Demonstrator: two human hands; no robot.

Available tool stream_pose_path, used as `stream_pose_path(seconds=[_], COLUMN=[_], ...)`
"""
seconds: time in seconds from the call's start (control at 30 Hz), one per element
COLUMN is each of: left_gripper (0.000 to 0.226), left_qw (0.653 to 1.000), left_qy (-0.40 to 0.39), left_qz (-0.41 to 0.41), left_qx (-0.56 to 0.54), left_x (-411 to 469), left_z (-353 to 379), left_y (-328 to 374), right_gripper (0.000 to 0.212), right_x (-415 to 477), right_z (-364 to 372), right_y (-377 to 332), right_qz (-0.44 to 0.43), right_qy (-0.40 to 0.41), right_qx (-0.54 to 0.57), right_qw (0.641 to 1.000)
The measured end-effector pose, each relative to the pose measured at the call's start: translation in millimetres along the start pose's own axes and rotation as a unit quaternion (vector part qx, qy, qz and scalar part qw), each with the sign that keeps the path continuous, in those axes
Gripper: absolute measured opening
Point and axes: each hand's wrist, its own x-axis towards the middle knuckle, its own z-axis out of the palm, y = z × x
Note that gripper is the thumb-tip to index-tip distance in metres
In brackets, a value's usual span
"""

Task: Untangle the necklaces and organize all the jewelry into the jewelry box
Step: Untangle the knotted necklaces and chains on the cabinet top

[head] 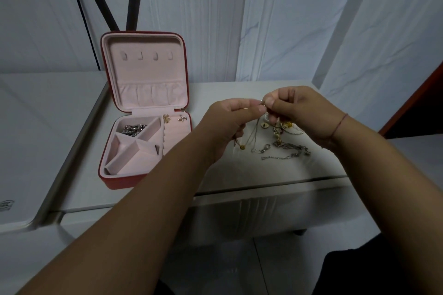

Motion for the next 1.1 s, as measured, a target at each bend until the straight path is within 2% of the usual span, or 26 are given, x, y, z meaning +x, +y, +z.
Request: stream_pose_path(seconds=[0.2, 0.37, 0.5, 0.73, 0.97, 1.1], left_gripper=[0.014, 0.004, 0.011, 0.016, 0.017, 0.013], left_qw=[0.999, 1.000, 0.998, 0.989, 0.993, 0.996], left_qy=[0.022, 0.026, 0.044, 0.021, 0.014, 0.015], left_qz=[0.008, 0.003, -0.013, -0.067, -0.055, -0.046], left_qx=[0.024, -0.013, -0.037, -0.129, -0.107, -0.075], left_x=[0.1, 0.7, 2.6, 4.0, 2.7, 1.1], left_z=[1.3, 6.1, 7.2, 4.0, 2.9, 3.0], left_y=[-1.7, 1.2, 3.0, 5.8, 5.5, 6.0], right_gripper=[0.018, 0.020, 0.021, 0.018, 0.006, 0.005], right_x=[-0.2, 0.4, 0.2, 2.7, -3.6, -2.8], right_z=[4.4, 4.1, 5.2, -0.7, 4.3, 6.1], right_y=[-2.6, 0.1, 0.0, 3.0, -4.0, -3.4], right_qz=[-0.008, -0.008, -0.005, 0.030, 0.000, -0.017], right_qy=[0.002, 0.006, 0.008, 0.028, 0.002, 0.034], right_qx=[-0.002, -0.035, -0.047, 0.039, 0.010, 0.018], right_qw=[1.000, 0.999, 0.999, 0.998, 1.000, 0.999])
